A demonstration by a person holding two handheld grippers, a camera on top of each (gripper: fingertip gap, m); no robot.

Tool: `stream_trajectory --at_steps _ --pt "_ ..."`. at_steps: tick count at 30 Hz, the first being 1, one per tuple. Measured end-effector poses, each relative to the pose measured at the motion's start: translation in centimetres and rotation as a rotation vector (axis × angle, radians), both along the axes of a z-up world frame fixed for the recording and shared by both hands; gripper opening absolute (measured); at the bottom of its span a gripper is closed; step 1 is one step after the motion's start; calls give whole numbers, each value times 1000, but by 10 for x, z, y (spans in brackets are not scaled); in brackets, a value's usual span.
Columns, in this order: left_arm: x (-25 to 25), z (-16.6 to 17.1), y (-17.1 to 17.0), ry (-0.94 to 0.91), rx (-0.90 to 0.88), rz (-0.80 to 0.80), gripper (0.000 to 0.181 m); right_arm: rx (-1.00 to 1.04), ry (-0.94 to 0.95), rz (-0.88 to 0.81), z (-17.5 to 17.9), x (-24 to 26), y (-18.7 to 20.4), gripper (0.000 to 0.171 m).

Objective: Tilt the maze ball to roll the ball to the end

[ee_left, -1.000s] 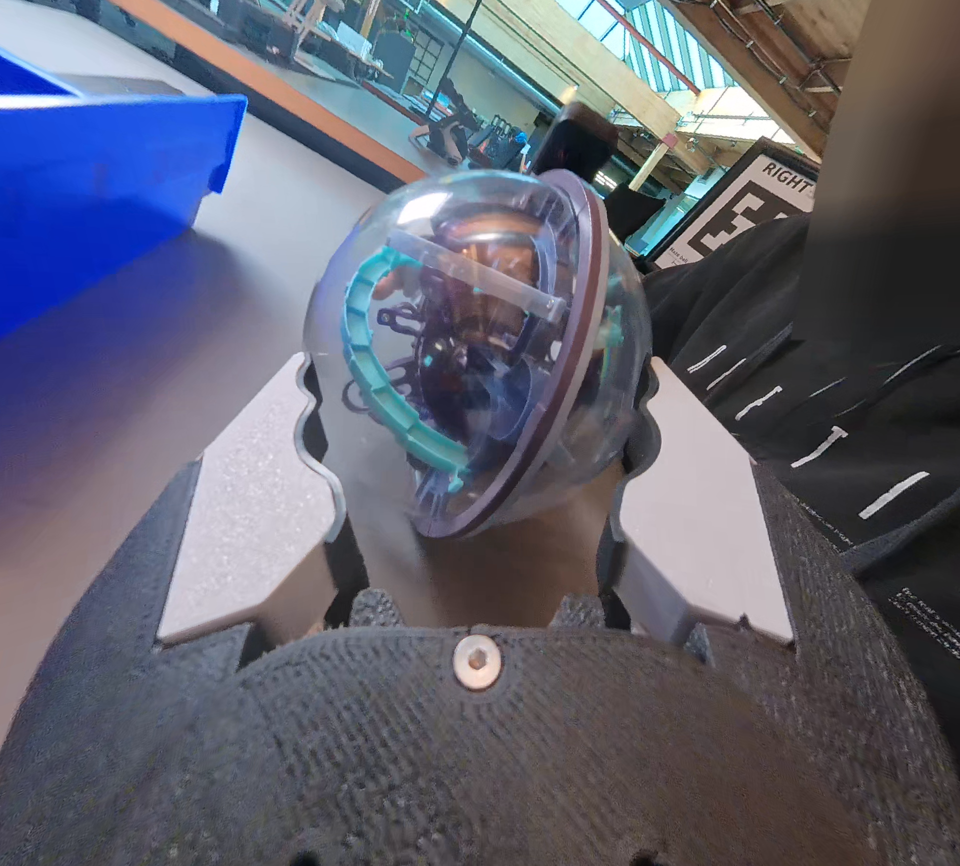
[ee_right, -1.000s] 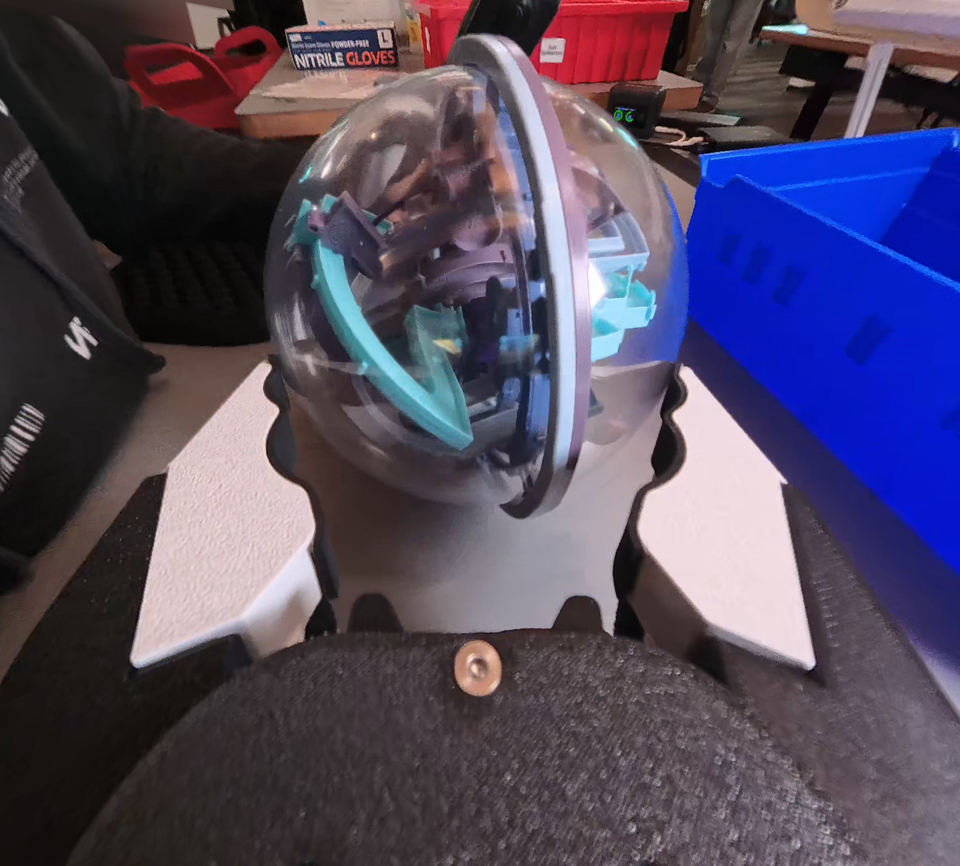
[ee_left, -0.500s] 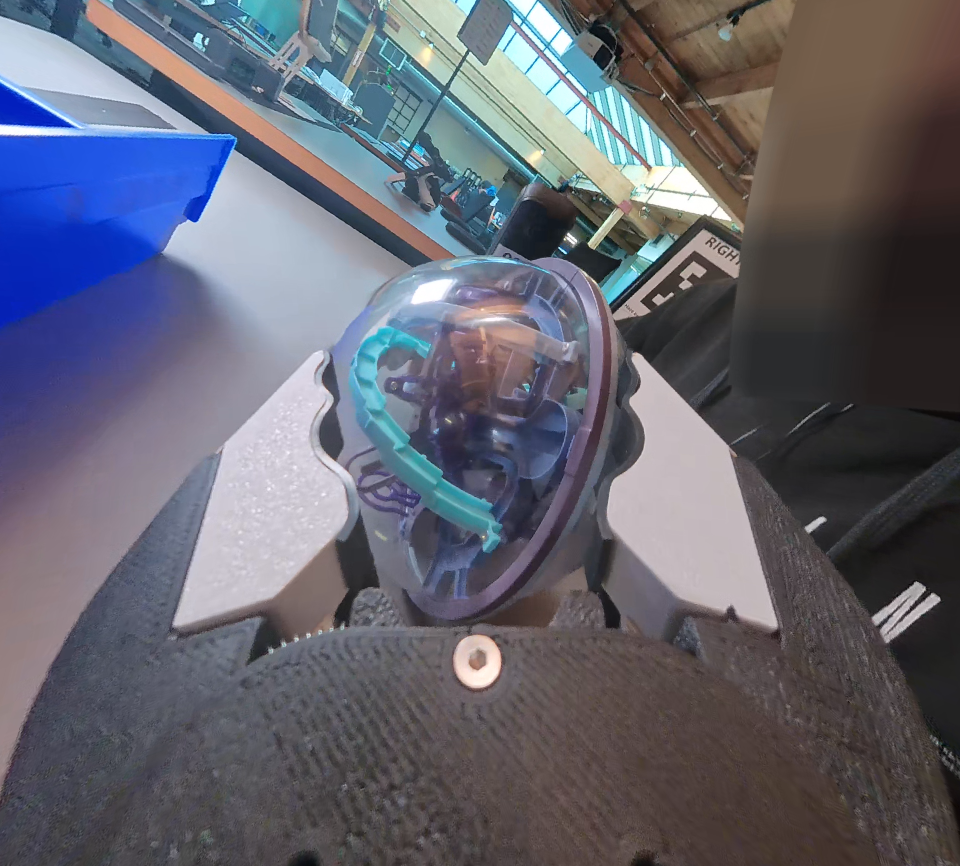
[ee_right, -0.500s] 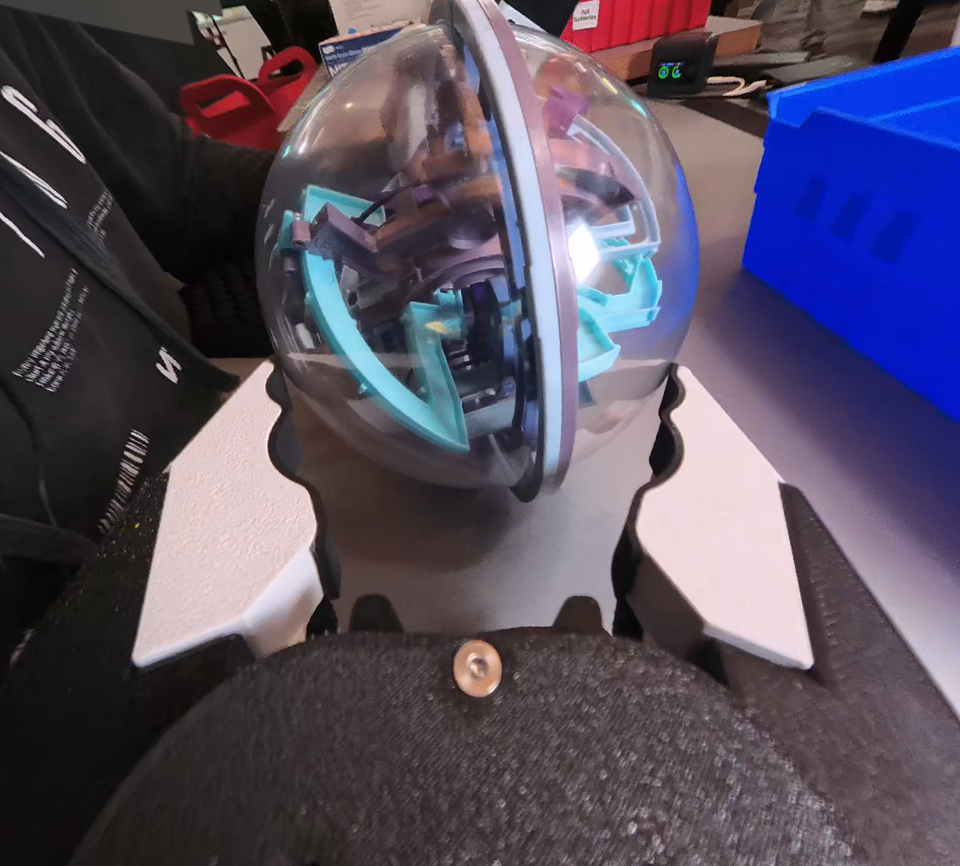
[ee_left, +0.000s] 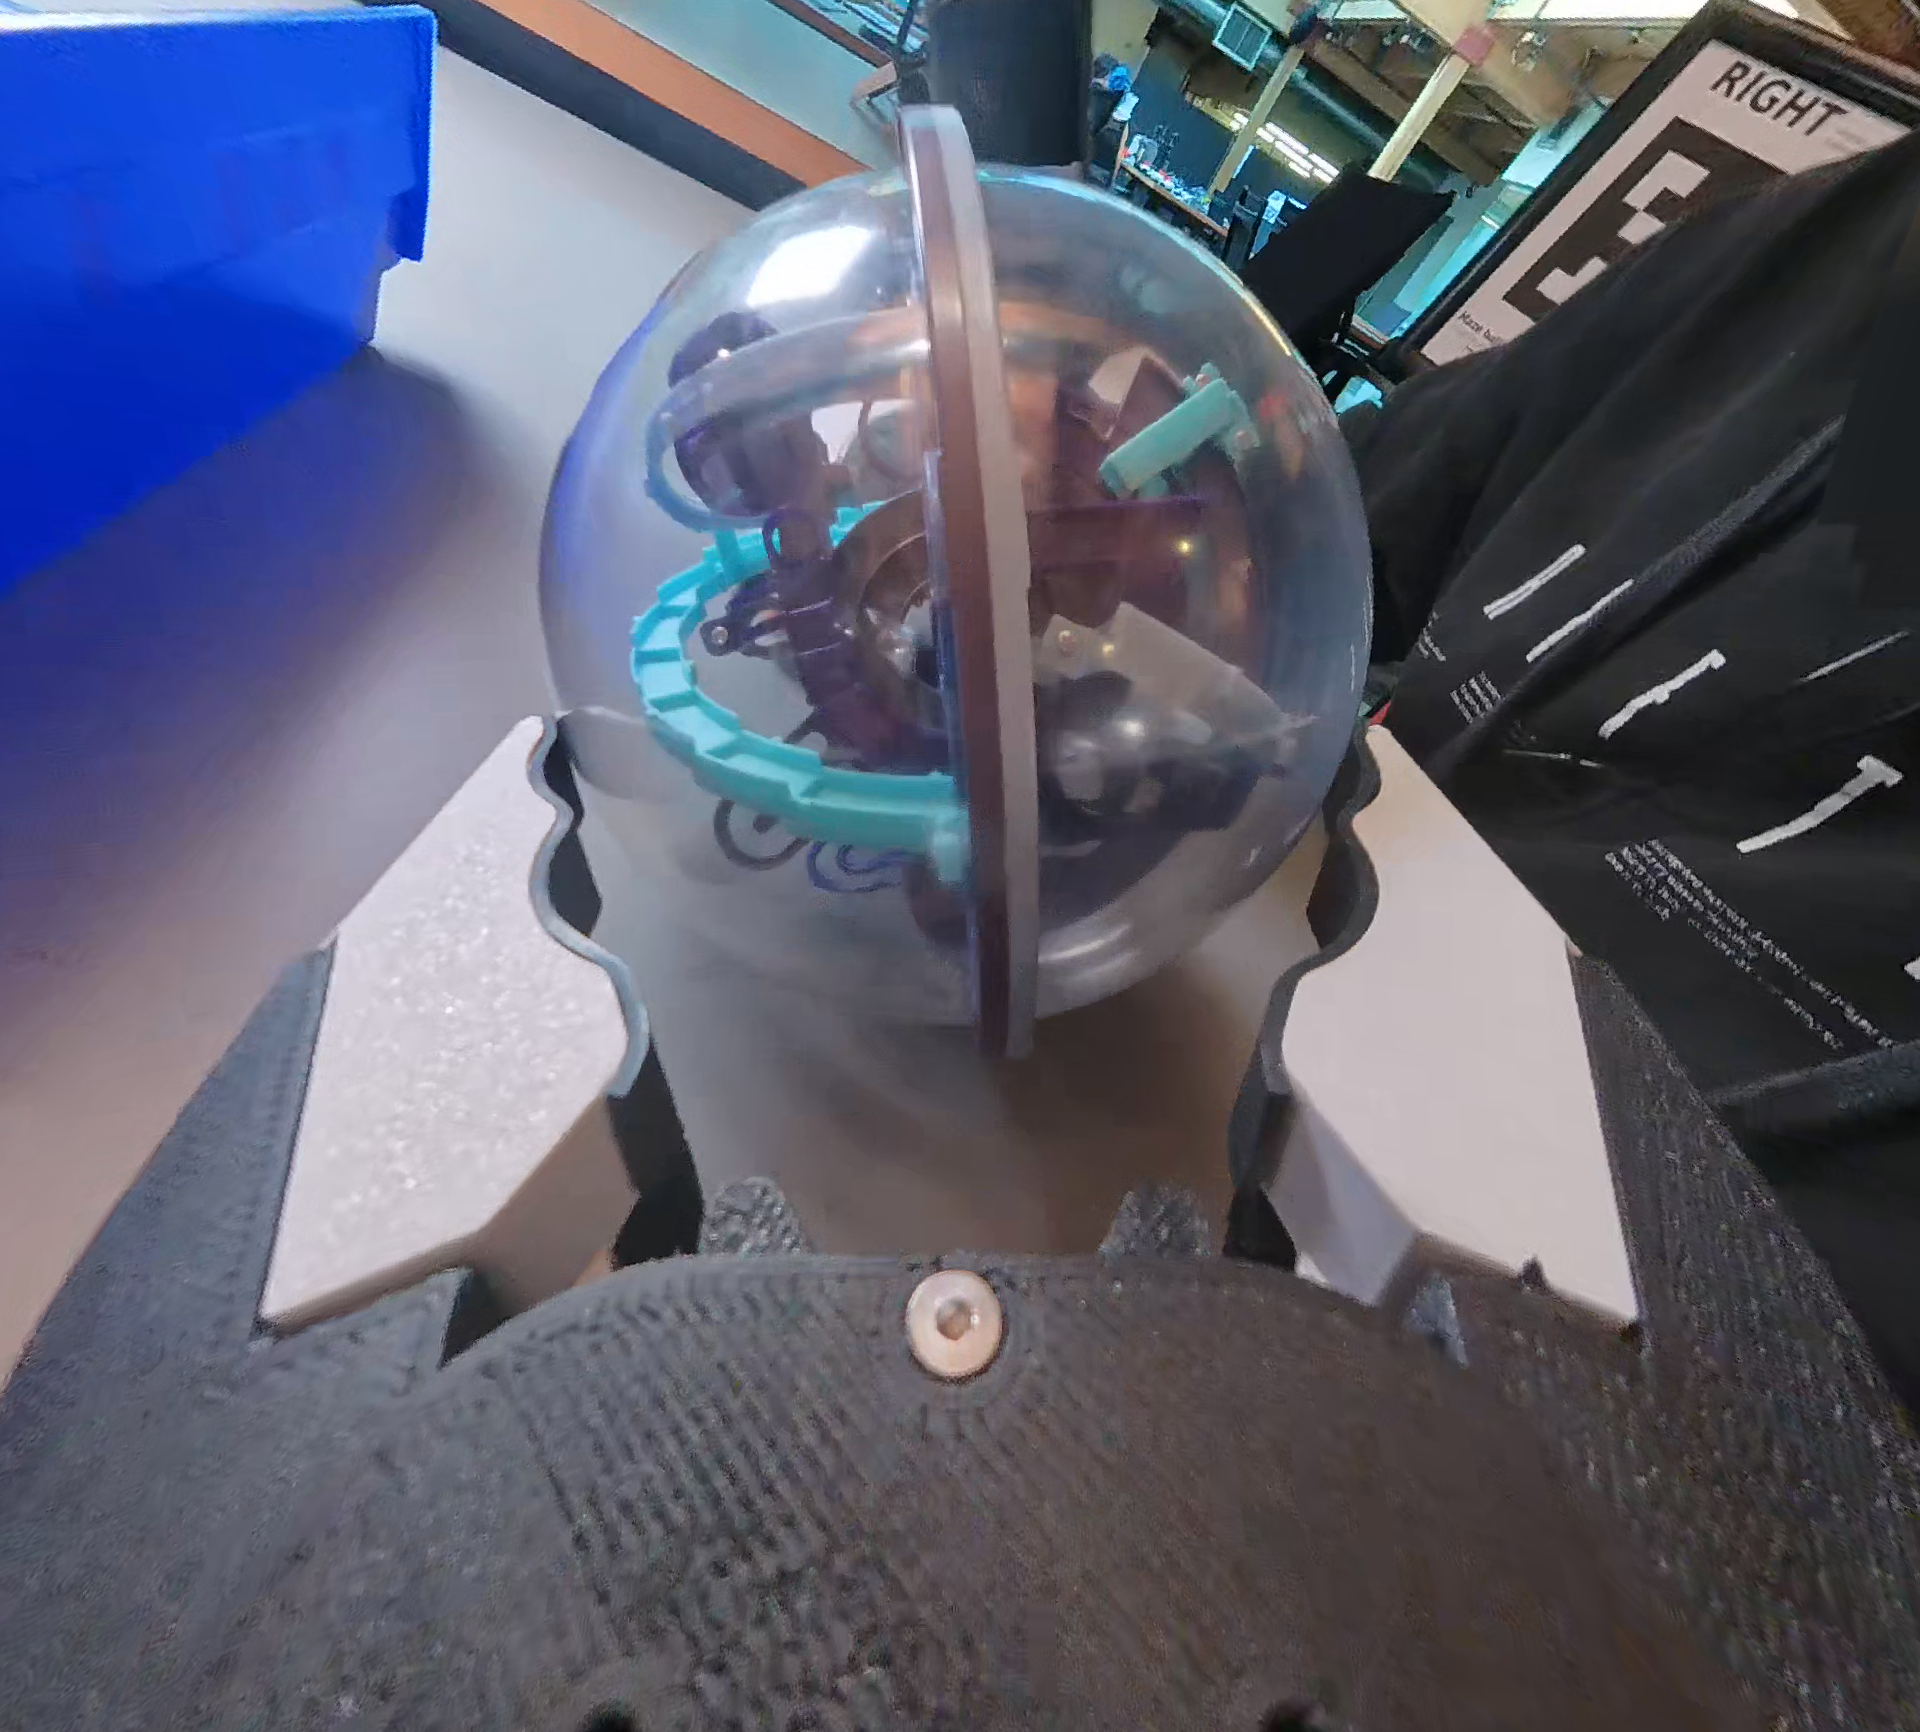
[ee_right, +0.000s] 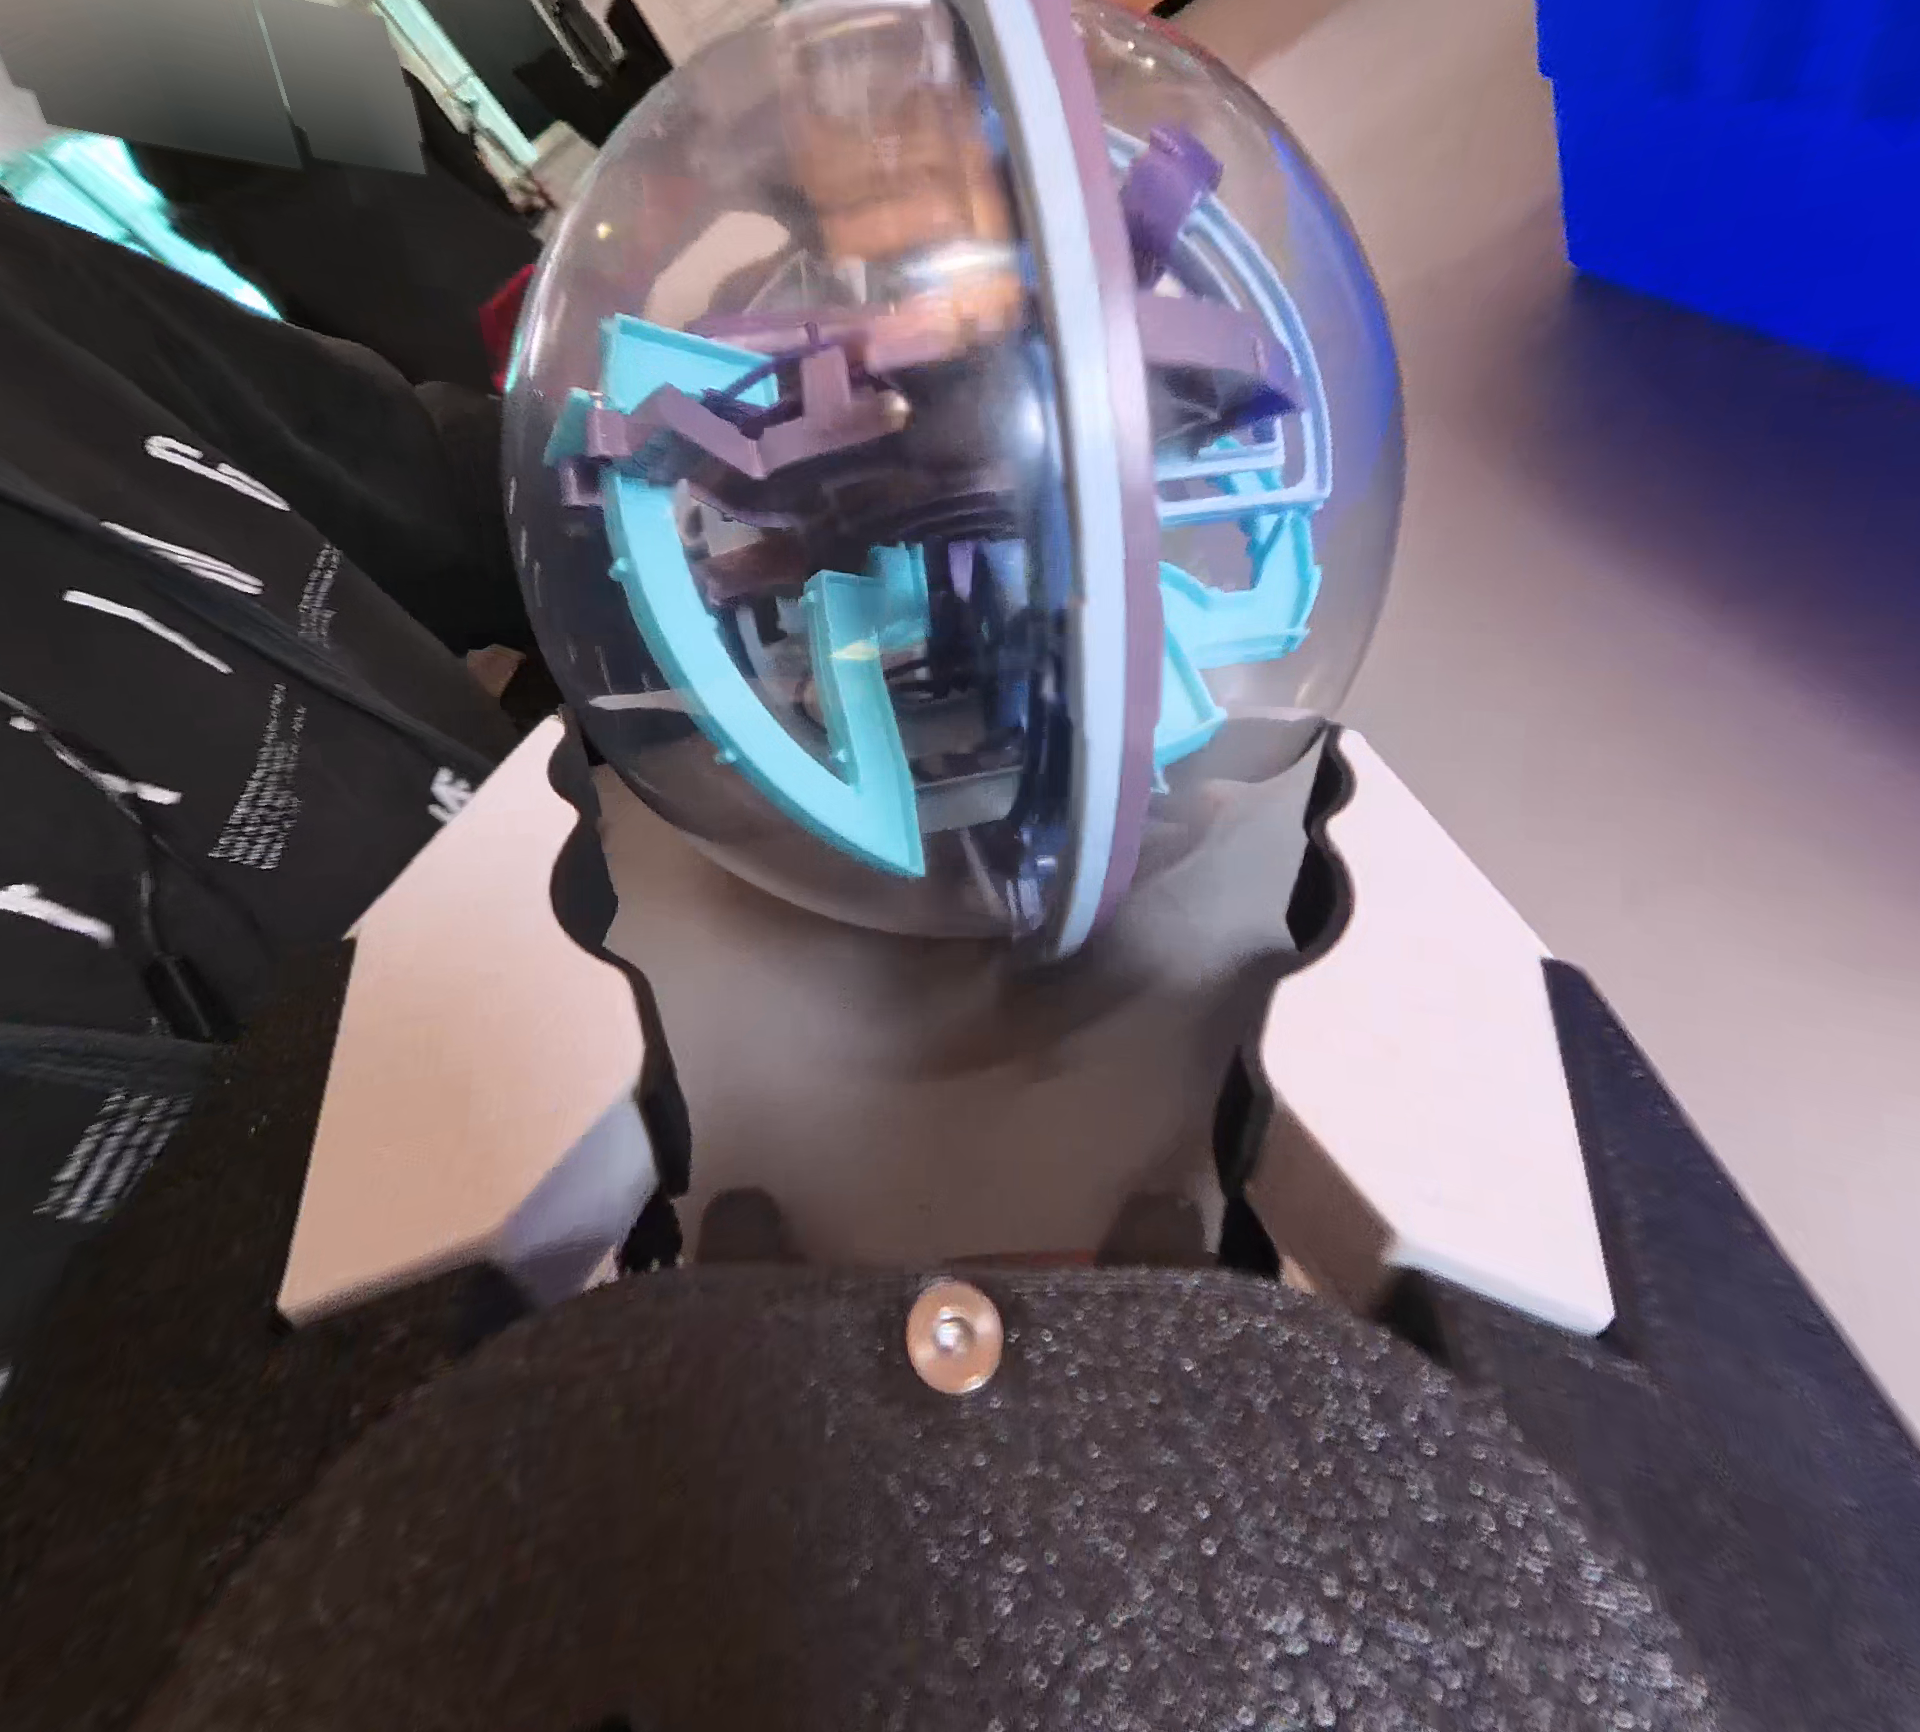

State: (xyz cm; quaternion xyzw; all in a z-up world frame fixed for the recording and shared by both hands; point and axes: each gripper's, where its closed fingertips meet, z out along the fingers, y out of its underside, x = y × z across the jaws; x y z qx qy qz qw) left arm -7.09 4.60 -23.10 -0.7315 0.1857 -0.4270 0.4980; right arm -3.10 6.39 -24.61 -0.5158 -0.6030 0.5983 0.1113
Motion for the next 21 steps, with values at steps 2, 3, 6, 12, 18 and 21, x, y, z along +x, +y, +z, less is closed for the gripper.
stream_trajectory --at_steps 2,3,6,12,18,21 --pt "-4 4 5 -27 -14 25 139 103 33 -57 3 -1 11 134" --pt "-5 5 7 -45 -19 35 138 177 60 -85 7 -1 17 135" --pt "-5 8 11 -70 -42 63 136 401 149 -169 23 3 31 136" --pt "2 15 21 -50 -71 140 132 624 191 -353 34 4 20 139" --pt "14 10 9 89 -73 113 127 597 251 -331 32 11 17 143" --pt "18 3 -25 166 -72 -118 115 508 299 -134 34 23 11 143"
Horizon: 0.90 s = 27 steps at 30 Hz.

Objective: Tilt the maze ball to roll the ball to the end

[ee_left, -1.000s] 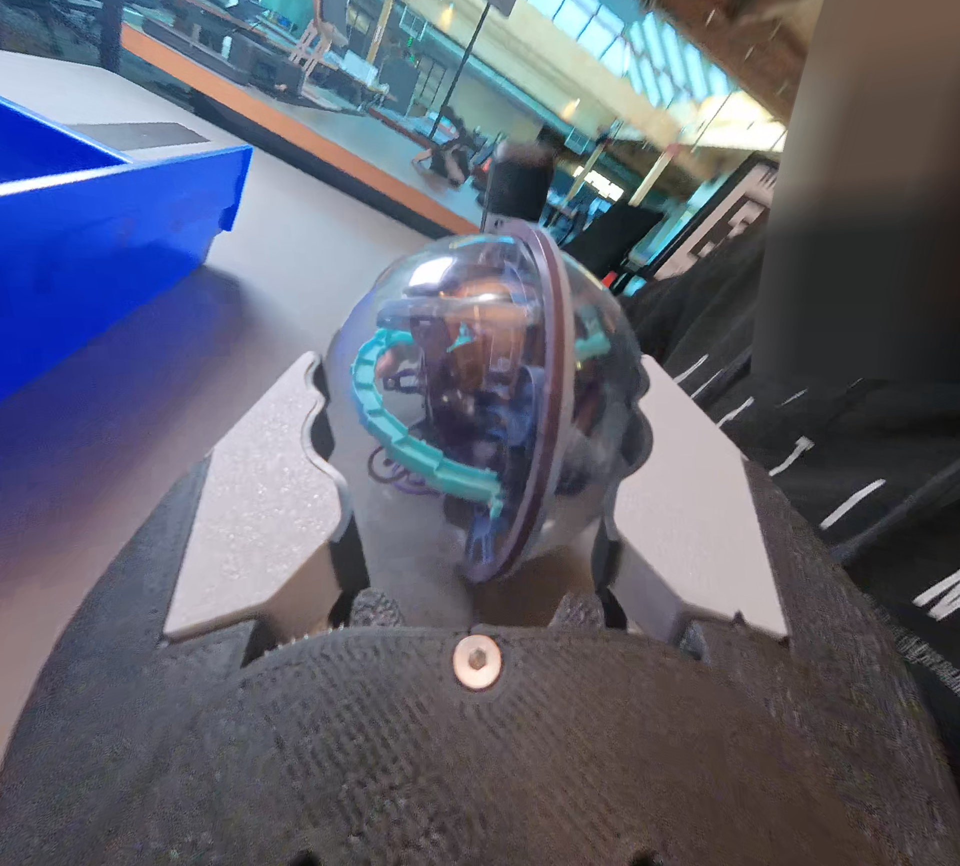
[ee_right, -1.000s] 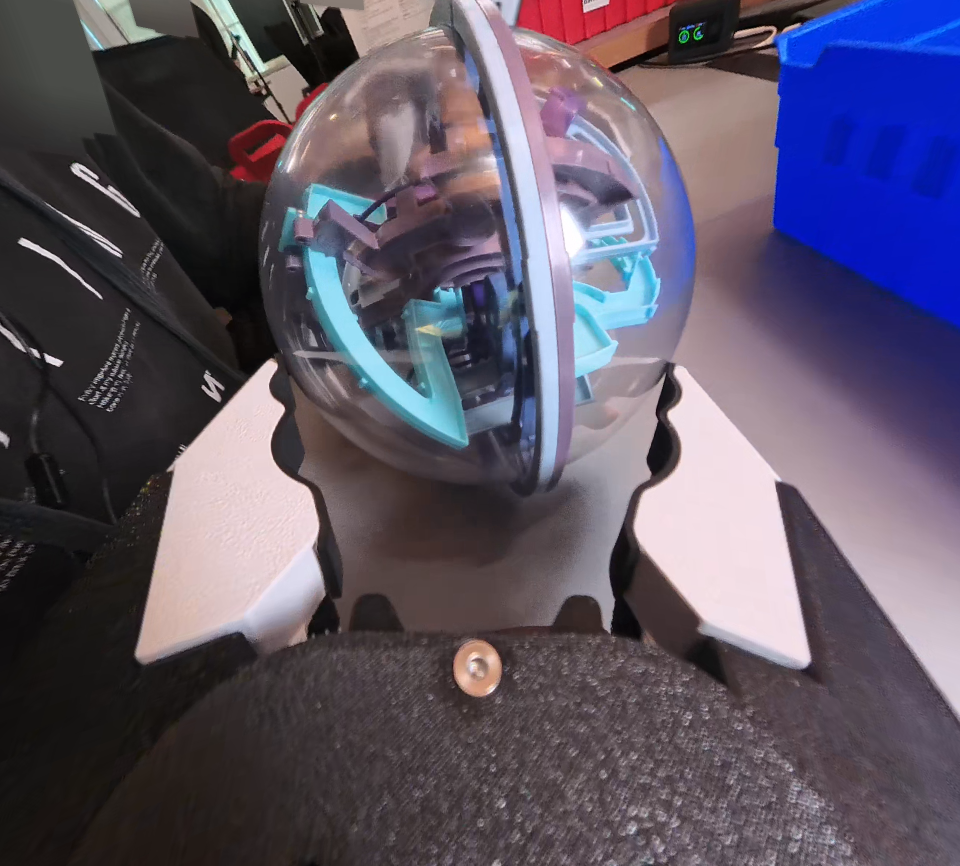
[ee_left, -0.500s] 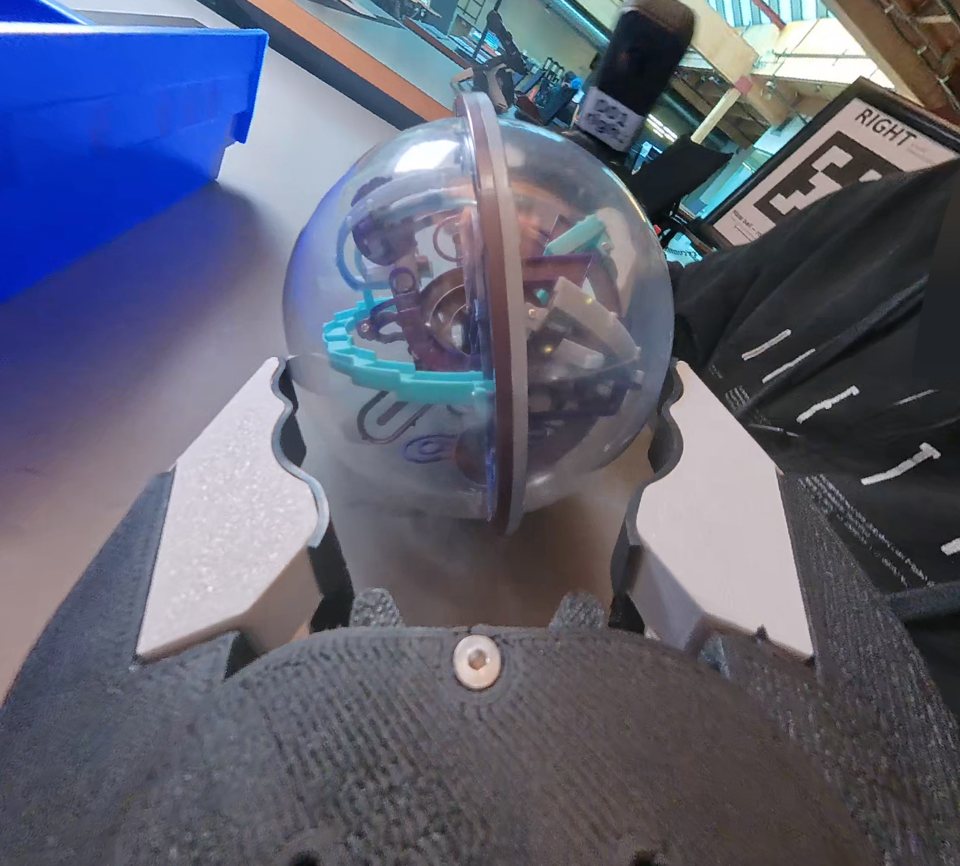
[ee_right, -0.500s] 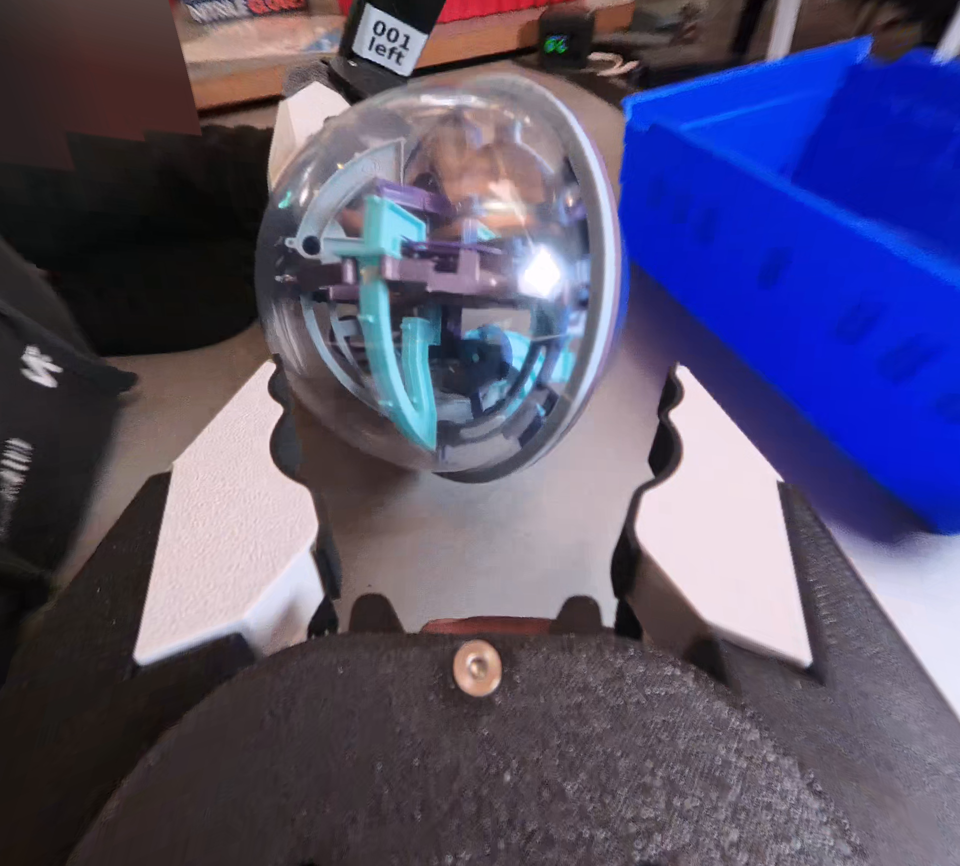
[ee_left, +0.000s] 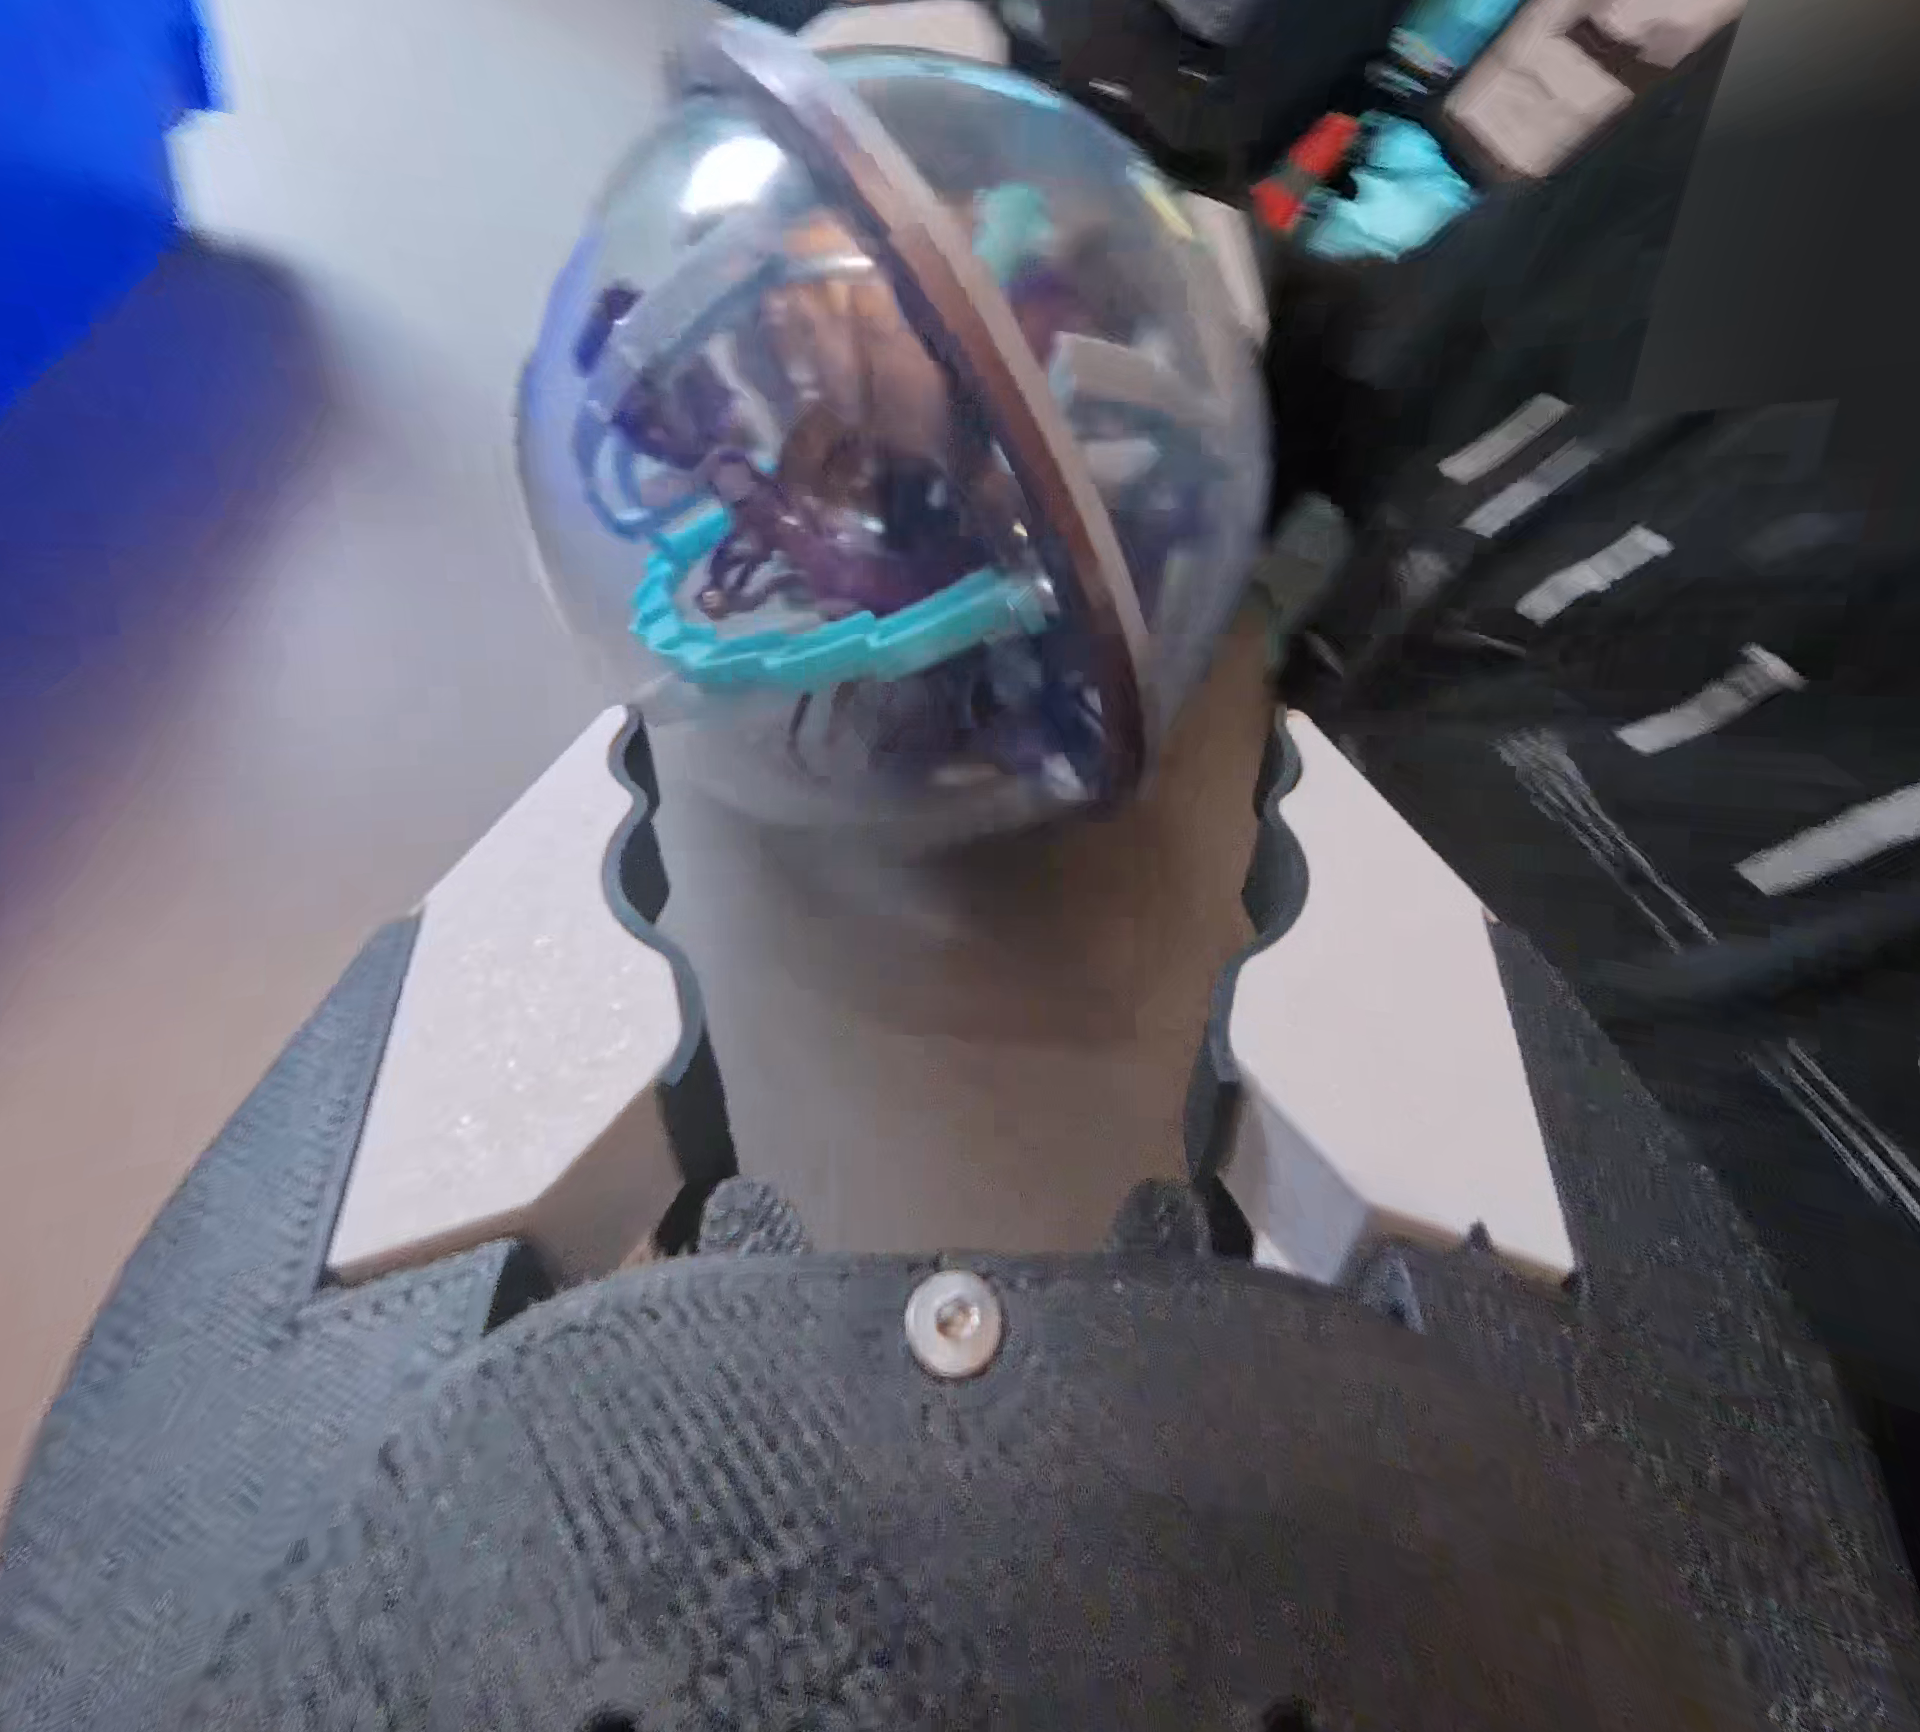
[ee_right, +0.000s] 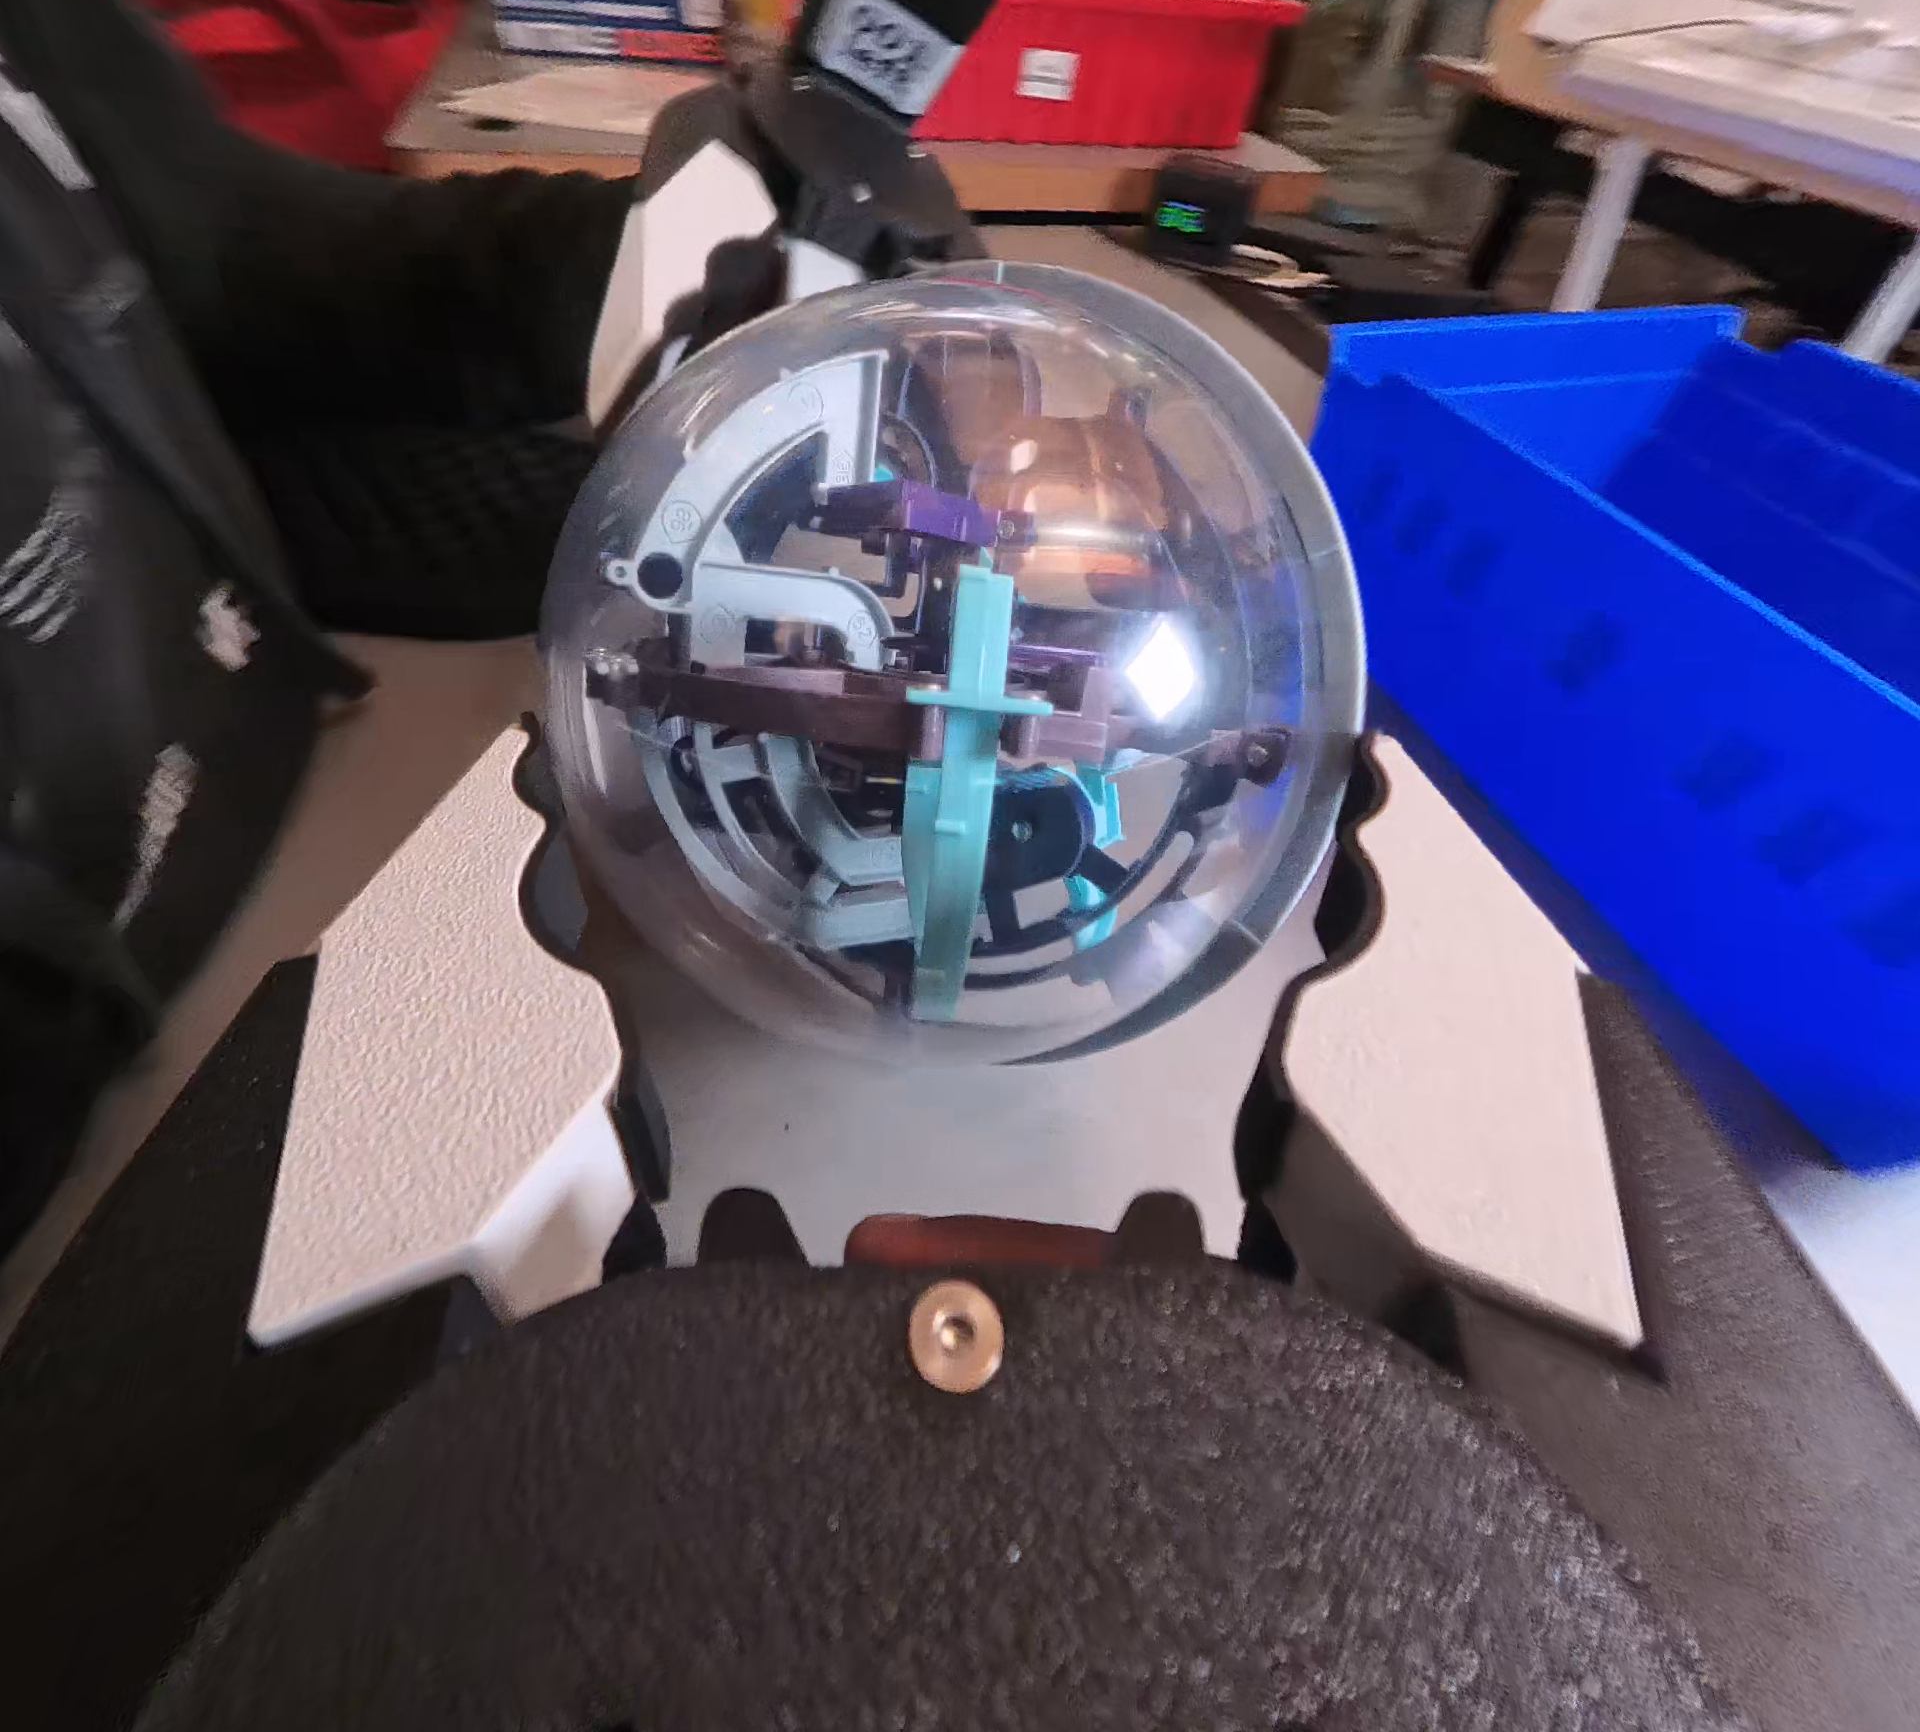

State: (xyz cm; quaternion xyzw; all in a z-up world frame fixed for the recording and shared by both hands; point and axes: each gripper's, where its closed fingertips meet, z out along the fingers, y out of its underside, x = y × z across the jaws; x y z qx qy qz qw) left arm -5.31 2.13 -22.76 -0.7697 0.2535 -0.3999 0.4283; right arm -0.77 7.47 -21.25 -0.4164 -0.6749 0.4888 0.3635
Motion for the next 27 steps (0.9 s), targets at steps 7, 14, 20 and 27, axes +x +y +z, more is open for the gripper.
stream_trajectory --at_steps 7,14,20,27 --pt "-19 22 20 -157 214 -87 131 83 -39 247 -5 -2 -14 143" --pt "4 20 14 -205 214 -161 133 40 -104 283 -11 -4 -15 142" --pt "-4 18 15 -221 194 31 131 46 -127 33 -1 8 11 128" --pt "-4 11 18 -138 165 268 124 -80 -151 -394 12 18 -9 130"
